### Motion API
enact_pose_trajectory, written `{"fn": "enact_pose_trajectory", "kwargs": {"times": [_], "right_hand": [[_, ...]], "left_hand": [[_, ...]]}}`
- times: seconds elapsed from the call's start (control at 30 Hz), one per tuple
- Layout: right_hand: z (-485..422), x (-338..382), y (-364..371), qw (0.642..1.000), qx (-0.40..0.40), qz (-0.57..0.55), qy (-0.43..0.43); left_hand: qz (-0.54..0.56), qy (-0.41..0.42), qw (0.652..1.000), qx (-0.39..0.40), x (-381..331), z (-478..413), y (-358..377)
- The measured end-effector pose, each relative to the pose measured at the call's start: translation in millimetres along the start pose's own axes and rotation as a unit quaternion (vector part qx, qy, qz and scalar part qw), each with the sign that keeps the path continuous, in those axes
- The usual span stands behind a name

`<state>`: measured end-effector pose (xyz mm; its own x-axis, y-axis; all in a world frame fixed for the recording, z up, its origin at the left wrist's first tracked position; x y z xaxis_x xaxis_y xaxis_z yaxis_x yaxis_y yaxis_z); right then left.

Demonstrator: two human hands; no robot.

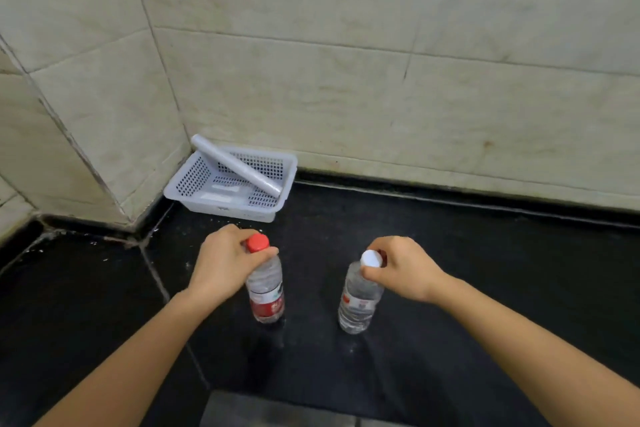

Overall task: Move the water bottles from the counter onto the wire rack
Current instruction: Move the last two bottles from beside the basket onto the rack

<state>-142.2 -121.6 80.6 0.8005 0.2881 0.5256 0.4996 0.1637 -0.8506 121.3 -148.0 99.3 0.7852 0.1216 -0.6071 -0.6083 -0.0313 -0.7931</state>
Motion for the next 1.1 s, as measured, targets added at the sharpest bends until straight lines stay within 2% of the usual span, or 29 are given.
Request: {"fn": "enact_pose_trajectory", "kwargs": {"times": [0.17,0.4,0.7,0.87,1.1], "right_hand": [[127,-80,-58,0.997,-0.050,0.005,0.061],[312,-182,-168,0.973,-0.156,0.012,0.172],[475,-273,-320,0.900,-0.324,0.011,0.290],[544,-324,-407,0.853,-0.418,0.028,0.312],[608,-386,-532,0.838,-0.445,0.050,0.312]], "left_hand": [[0.035,0.061,0.997,0.045,-114,75,86],[0.071,0.168,0.974,0.138,-301,180,209],[0.140,0.270,0.930,0.209,-523,273,293],[0.197,0.307,0.899,0.242,-640,310,334],[0.275,0.343,0.858,0.267,-795,341,374]]}}
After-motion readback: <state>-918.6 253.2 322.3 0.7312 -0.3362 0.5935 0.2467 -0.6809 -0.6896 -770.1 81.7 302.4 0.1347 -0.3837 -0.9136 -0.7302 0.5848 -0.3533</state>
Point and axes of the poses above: each hand's wrist, its own z-axis away from the middle knuckle, its own y-axis out of the palm, x = y × z, the point moved 9 cm from there along -z, towards the middle knuckle, and after that the axes turned 14 degrees about -y, right-handed, at the moved point
